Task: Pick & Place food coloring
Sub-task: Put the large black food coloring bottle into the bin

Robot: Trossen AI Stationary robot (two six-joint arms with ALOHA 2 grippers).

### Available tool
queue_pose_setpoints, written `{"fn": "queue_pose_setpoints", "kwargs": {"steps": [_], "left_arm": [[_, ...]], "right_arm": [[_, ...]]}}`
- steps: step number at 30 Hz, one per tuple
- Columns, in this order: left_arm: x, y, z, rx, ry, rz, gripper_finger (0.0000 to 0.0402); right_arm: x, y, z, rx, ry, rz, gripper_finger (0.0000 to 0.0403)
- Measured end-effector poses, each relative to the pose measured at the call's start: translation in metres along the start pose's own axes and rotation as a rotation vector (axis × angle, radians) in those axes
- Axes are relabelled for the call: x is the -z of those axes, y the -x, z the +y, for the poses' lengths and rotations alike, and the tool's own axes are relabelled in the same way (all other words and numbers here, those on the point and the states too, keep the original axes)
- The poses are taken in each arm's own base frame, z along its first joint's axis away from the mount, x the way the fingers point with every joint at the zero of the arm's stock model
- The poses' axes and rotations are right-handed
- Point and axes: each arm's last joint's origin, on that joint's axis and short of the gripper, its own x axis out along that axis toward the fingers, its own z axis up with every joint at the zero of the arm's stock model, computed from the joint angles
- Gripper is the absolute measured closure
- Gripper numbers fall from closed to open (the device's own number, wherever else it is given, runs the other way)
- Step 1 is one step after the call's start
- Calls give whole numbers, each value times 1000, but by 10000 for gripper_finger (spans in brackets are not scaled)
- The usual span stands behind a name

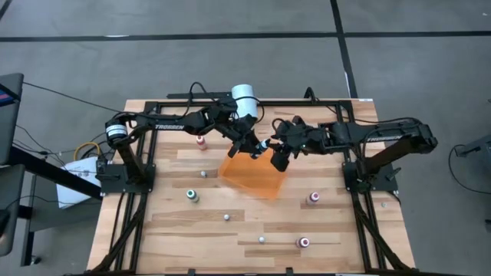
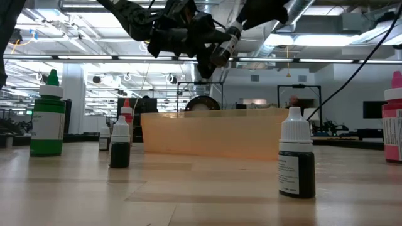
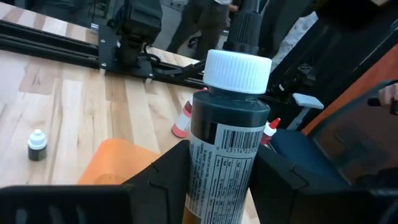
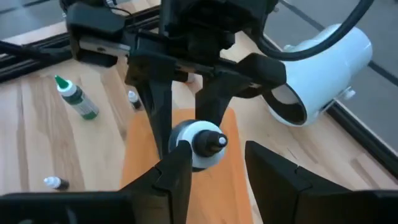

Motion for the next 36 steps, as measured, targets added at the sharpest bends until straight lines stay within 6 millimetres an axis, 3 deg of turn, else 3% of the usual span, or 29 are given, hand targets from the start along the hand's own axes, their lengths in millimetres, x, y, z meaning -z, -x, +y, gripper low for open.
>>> {"fn": "queue_pose_setpoints", "kwargs": {"steps": [10, 27, 36], "left_arm": [[-1, 1, 0, 1, -7, -8, 269], [-1, 1, 1, 3, 9, -9, 269], [-1, 1, 0, 6, 11, -8, 269]], "right_arm": [[-8, -9, -12, -51, -41, -11, 272], [-9, -10, -17, -60, -11, -5, 366], [-9, -10, -16, -76, 9, 2, 375]]}}
